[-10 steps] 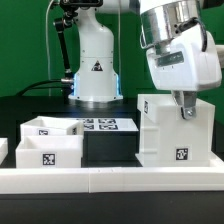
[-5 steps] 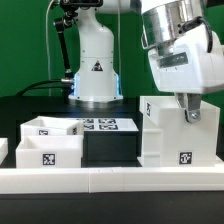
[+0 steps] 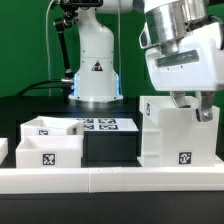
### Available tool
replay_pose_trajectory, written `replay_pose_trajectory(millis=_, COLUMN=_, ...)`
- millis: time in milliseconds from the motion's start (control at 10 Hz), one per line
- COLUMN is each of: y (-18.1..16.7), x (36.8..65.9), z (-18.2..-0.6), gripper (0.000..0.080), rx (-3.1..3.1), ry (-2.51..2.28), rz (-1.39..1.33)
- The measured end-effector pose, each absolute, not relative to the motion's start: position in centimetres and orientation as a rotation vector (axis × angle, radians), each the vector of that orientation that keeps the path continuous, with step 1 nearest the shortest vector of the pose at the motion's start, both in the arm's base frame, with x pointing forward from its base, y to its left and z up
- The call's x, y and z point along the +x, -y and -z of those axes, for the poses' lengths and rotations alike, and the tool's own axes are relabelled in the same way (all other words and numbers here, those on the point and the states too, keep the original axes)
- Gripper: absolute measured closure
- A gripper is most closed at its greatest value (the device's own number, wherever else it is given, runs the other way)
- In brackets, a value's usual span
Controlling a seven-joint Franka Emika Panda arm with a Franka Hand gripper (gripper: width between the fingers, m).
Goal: Assemble drawer
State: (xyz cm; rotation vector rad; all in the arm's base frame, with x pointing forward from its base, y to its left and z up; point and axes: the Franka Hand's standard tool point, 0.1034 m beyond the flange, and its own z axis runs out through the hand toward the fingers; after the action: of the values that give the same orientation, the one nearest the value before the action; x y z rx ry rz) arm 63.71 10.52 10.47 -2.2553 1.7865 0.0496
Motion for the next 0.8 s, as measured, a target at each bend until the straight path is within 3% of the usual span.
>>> replay_pose_trajectory(millis=100, y=-10.5, x=63.6, z=-11.0, gripper=0.0233, rx=-2.308, ry=-1.713, rz=-0.032)
replay_pose_trajectory(millis=200, y=-10.2, x=63.1, z=-11.9, gripper=0.0167, rx=-2.372, ry=-1.614, rz=-0.011)
replay_pose_trajectory(millis=500, y=-10.3, x=61.9, z=-14.4, gripper=0.0151, rx=-2.508, ry=-1.396, rz=-0.010)
replay_pose_trajectory(millis=800, y=-10.3, x=61.9, z=-13.8, gripper=0.0151, rx=-2.528, ry=-1.368, rz=-0.008)
